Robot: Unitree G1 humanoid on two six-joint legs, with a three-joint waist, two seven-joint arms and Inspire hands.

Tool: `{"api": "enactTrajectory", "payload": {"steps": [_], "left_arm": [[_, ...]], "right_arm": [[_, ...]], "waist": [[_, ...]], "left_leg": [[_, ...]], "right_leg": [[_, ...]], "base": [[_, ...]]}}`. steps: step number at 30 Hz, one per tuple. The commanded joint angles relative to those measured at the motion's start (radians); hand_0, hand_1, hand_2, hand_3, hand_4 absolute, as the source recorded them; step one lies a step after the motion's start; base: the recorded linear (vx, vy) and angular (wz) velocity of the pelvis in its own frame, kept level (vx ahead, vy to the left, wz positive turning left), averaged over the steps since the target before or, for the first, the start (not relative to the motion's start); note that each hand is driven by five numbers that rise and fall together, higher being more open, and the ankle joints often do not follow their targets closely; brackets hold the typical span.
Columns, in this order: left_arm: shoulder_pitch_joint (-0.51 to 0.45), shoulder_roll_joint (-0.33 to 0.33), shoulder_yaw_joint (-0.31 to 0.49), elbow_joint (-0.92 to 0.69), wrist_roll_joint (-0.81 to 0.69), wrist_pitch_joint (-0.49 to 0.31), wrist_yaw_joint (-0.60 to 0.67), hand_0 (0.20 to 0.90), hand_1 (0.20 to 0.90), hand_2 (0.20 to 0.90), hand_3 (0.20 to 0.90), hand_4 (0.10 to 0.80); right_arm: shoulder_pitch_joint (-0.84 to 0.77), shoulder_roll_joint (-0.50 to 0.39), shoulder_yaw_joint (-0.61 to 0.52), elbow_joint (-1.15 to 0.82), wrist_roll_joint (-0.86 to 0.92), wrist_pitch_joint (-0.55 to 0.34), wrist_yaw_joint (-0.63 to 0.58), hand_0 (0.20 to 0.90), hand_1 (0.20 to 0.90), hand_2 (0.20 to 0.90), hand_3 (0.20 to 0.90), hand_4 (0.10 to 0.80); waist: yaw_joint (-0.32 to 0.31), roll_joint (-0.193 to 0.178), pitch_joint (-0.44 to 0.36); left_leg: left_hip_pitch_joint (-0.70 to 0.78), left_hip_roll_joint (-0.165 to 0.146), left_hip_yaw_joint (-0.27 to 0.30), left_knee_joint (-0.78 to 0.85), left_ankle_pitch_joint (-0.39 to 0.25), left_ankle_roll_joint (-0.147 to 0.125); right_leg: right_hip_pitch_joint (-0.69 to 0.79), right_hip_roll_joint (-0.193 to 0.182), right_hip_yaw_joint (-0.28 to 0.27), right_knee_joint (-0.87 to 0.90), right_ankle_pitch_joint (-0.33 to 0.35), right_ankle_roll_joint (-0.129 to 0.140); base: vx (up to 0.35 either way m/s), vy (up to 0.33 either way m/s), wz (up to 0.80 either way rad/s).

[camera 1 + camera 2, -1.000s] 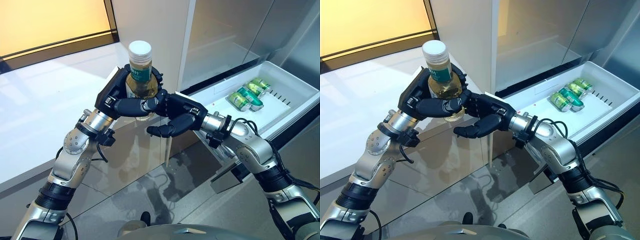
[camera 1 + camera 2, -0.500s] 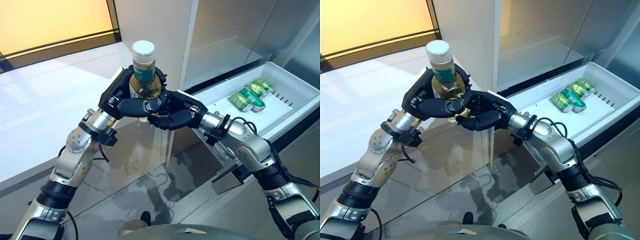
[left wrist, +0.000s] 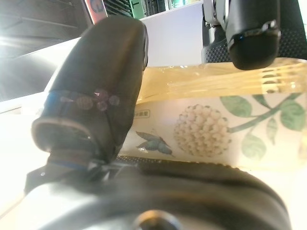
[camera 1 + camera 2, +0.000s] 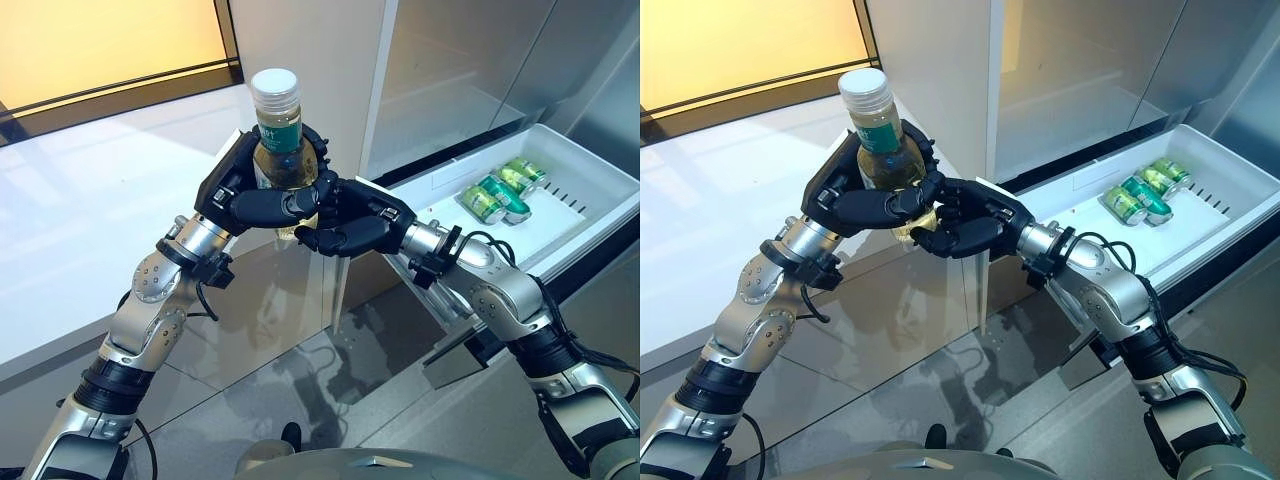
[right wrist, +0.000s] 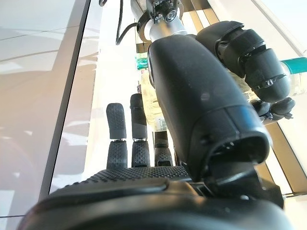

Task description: Put drinks into fridge and close the fridge

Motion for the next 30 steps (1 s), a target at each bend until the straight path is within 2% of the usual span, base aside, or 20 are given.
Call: {"api": "enactTrajectory", "payload": {"steps": [1,24,30], "left_arm": [[-0.196,-0.020,-0.018,-0.082,-0.037,-0.078,-0.002,0.900,0.900,0.900,0.900,0.800],[-0.174,-0.001,0.039,-0.059,0.006,-0.113,0.061,0.900,0.900,0.900,0.900,0.800],[-0.130,0.020,0.096,-0.047,0.030,-0.111,0.101,0.900,0.900,0.900,0.900,0.800]], "right_arm": [[-0.184,0.105,0.014,-0.079,0.112,-0.111,0.019,0.300,0.300,0.300,0.200,0.100],[-0.190,0.074,-0.024,-0.062,0.096,-0.118,-0.004,0.300,0.300,0.300,0.200,0.100],[-0.179,0.057,-0.049,-0.068,0.082,-0.125,-0.005,0.300,0.300,0.300,0.200,0.100]], "waist": [[-0.010,-0.008,-0.122],[-0.004,-0.012,-0.124],[0.003,-0.013,-0.121]], "left_leg": [[0.022,-0.054,-0.013,0.006,-0.085,0.043],[0.022,-0.055,-0.020,0.005,-0.085,0.043],[0.024,-0.053,-0.023,0.006,-0.087,0.042]], "right_leg": [[-0.049,-0.021,0.054,0.022,0.058,0.064],[-0.049,-0.020,0.051,0.021,0.058,0.062],[-0.045,-0.021,0.047,0.022,0.056,0.062]], "base": [[0.000,0.000,0.00],[0.000,0.000,0.00],[0.000,0.000,0.00]]}}
